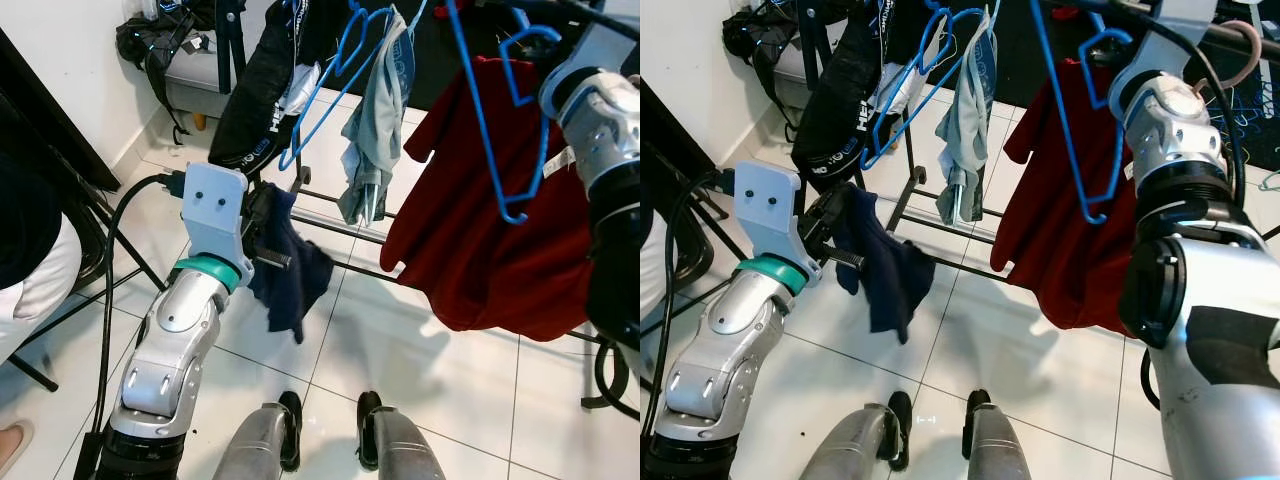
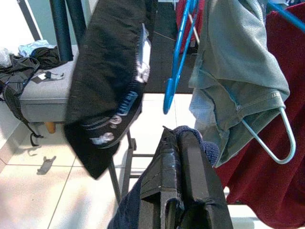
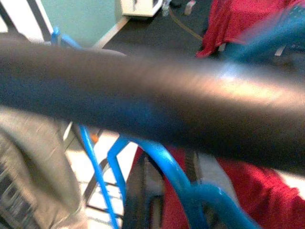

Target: Hang hanger

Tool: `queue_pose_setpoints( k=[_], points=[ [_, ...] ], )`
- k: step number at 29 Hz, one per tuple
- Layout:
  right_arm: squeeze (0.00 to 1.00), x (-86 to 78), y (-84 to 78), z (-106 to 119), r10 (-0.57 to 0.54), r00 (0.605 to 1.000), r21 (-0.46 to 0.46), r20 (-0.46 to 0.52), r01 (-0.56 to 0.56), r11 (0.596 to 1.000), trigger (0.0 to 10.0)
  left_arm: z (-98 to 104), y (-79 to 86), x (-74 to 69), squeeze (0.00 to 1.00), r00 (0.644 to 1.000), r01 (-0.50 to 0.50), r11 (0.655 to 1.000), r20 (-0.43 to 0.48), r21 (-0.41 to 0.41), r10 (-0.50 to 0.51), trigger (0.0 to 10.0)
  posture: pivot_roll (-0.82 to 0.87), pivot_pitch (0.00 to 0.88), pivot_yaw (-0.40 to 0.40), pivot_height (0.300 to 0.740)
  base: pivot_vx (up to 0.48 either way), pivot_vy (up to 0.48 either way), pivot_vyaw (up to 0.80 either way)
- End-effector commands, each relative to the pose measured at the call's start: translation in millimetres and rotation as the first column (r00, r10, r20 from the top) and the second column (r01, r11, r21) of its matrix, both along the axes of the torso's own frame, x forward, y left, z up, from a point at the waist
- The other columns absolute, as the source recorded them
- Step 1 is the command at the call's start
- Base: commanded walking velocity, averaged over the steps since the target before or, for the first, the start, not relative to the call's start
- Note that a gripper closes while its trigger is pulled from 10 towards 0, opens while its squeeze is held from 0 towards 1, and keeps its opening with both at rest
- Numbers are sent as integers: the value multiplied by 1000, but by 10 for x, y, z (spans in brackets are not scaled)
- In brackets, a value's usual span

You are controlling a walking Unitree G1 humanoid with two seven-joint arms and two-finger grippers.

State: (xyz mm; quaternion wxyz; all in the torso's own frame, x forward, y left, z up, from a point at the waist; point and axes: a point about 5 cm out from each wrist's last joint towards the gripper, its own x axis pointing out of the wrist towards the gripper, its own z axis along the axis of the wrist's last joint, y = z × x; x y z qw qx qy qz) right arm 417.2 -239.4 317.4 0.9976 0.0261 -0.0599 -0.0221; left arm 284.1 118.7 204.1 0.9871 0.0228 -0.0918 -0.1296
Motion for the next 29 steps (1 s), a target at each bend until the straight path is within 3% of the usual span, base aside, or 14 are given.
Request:
queue_pose_setpoints(
  k=[1, 6, 8, 20, 22, 24, 25, 26, 27, 28, 29],
  points=[
    [1000, 10, 15, -118, 15, 999, -6, -47, -15, 1000, 10000, 22, 1, -20, 0, 1000, -4, 1000, 14, 0, 4, 10000, -55, 163, 73, 740, 0, 0, 0],
    [1000, 2, -11, -113, 8, 1000, -20, -26, -9, 1000, 10000, 22, -15, -24, 0, 1000, -3, 1000, 12, -6, 3, 10000, -59, 170, 68, 740, 0, 0, 0],
    [0, -6, -23, -70, 2, 1000, -46, 4, -1, 999, 10000, 19, -22, -29, 0, 1000, -2, 1000, 11, -8, 3, 10000, -60, 172, 67, 740, 0, 0, 0],
    [0, -44, 97, -79, 119, 987, -77, 104, -112, 991, 10000, -2, -50, -47, 0, 1000, 0, 1000, 3, -18, 0, 10000, -69, 187, 62, 740, 0, 0, 0],
    [0, -305, 105, -450, 122, 989, -71, 78, -117, 991, 10000, -21, -75, -66, 0, 1000, 5, 1000, -6, -28, -5, 10000, -91, 212, 54, 740, 0, 0, 0],
    [0, -305, 105, -450, 122, 989, -71, 78, -117, 991, 10000, -21, -75, -66, 0, 1000, 5, 1000, -6, -28, -5, 10000, -91, 212, 54, 740, 0, 0, 0],
    [0, -509, 128, -648, 102, 993, -88, 57, -97, 991, 10000, -33, -88, -75, 0, 1000, 10, 999, -12, -32, -11, 10000, -102, 221, 54, 740, 0, 0, 0],
    [0, -509, 128, -648, 102, 993, -88, 57, -97, 991, 10000, -33, -88, -75, 0, 1000, 10, 999, -12, -32, -11, 10000, -102, 221, 54, 740, 0, 0, 0],
    [0, -689, 157, -791, 81, 996, -103, 43, -76, 992, 10000, -41, -100, -79, 0, 1000, 15, 999, -16, -34, -16, 10000, -105, 224, 55, 740, 0, 0, 0],
    [0, -689, 157, -791, 81, 996, -103, 43, -76, 992, 10000, -41, -100, -79, 0, 1000, 15, 999, -16, -34, -16, 10000, -105, 224, 55, 740, 0, 0, 0],
    [0, -809, 190, -892, 61, 997, -117, 42, -55, 992, 10000, -47, -110, -79, 0, 1000, 20, 999, -19, -37, -20, 10000, -110, 226, 57, 740, 0, 0, 0]
  ],
)
